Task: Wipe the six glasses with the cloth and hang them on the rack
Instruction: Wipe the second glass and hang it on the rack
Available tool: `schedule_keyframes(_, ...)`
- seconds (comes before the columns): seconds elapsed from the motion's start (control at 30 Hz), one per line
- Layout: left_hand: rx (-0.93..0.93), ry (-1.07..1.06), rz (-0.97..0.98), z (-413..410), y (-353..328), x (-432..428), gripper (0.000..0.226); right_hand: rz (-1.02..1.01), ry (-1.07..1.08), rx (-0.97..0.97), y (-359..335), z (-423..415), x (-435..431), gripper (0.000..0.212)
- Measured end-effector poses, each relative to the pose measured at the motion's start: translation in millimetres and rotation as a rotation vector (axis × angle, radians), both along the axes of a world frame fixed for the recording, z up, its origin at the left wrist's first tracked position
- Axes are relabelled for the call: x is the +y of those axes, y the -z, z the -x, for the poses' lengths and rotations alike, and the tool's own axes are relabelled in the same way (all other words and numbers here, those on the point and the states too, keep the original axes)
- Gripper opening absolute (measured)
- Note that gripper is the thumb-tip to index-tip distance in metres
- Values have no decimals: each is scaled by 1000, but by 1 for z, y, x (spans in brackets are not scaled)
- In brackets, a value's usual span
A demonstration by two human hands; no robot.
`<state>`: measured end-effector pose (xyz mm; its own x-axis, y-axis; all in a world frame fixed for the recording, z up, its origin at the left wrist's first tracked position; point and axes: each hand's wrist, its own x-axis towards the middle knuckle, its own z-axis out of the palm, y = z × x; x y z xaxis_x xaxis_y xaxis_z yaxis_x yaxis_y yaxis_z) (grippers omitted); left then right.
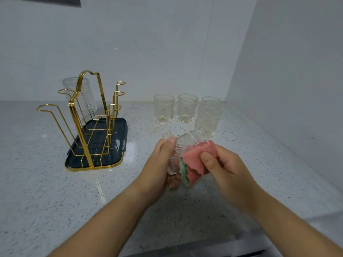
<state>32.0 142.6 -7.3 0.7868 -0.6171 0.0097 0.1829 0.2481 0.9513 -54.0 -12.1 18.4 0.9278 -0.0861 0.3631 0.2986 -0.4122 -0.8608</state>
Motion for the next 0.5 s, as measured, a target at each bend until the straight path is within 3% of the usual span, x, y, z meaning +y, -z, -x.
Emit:
schedule_keyframes(0.07, -267, -108, -29, -1, 6, 0, 26, -164, -8, 48, -4, -2, -1, 33)
schedule_keyframes(0.1, -442, -151, -102, -3, 12, 2, 23, -270, -3, 91, -6, -3, -2, 38)
schedule_keyframes(0.17, -695, -191, -227, -7, 20, 5, 38, -395, 9, 164, -10, -7, -5, 40)
schedule_keyframes(0.2, -699, -203, -213, -6, 22, 5, 40, -410, 7, 176, -12, -9, -6, 40)
schedule_keyframes(0.23, -639, -188, -151, -4, 20, 4, 40, -397, 1, 166, -14, -9, -5, 40)
schedule_keyframes(0.3, -347, -132, -12, 0, 15, -2, 41, -329, -11, 116, -16, -7, -3, 39)
schedule_keyframes(0.37, -78, -80, 33, 3, 5, -3, 57, -203, -19, 41, -14, -2, 3, 34)
schedule_keyframes(0.43, 62, 33, 52, 1, 0, -1, 70, -66, -5, -24, -5, 1, 5, 30)
schedule_keyframes(0.5, 118, 95, 82, 0, -5, 1, 64, -35, -4, -44, 2, 2, 7, 30)
